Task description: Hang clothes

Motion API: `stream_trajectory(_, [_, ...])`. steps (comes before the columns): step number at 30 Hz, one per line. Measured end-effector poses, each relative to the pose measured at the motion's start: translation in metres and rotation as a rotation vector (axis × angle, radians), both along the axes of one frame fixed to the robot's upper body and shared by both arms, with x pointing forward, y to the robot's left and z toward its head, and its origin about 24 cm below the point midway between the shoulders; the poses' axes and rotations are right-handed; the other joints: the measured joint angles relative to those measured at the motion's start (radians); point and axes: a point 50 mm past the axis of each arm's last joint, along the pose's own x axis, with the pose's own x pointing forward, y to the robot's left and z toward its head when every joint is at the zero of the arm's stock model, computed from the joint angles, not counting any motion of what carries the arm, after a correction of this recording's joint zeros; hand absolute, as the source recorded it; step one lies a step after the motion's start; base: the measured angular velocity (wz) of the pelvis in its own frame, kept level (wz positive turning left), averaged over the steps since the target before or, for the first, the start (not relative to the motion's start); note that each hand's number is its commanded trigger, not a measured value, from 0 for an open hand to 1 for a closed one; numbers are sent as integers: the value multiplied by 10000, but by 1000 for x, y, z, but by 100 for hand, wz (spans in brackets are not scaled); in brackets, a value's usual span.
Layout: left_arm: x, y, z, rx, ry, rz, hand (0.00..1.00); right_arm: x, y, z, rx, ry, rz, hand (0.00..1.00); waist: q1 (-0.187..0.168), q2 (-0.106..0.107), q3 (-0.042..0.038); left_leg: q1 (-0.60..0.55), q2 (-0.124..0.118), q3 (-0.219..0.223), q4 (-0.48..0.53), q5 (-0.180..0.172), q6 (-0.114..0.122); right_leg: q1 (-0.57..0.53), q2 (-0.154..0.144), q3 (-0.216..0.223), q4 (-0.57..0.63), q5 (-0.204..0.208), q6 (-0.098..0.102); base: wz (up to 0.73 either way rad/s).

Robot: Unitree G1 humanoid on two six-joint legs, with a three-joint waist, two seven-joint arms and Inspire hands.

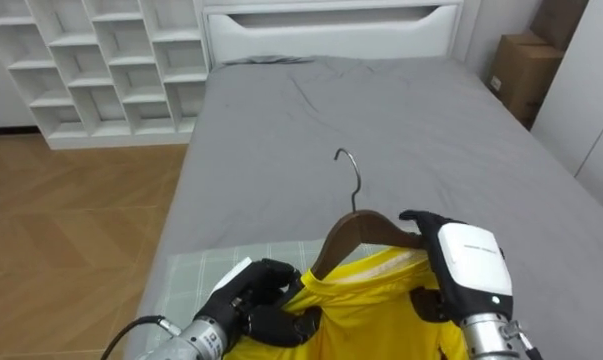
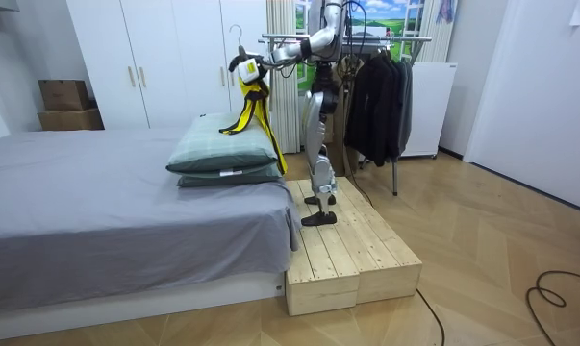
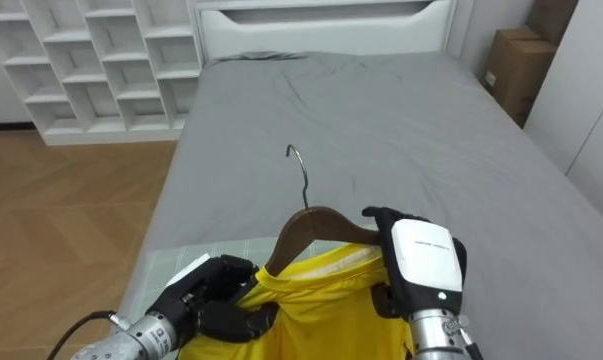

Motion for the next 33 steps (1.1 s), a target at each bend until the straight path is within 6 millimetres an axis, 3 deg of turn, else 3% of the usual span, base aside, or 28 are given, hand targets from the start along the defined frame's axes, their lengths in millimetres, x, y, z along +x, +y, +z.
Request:
stream_trajectory(10, [0,5,0,180,-25,84,100,-2,-4,-1,-1171,48,319,100,27,-40,5,-73,-7,-1,20,-5,6,-142,-6,44,135,-35,18,0])
stream_trajectory(16, [1,15,0,509,37,443,100,-7,-1,-5,-964,161,636,100,18,-54,-27,-180,-3,-1,182,-1,6,-166,12,89,136,-22,1,0])
stream_trajectory(33, [1,14,-1,544,69,426,100,-9,-1,-8,-701,336,517,100,13,-43,-31,-175,2,17,170,-6,9,-183,11,102,160,-19,1,0])
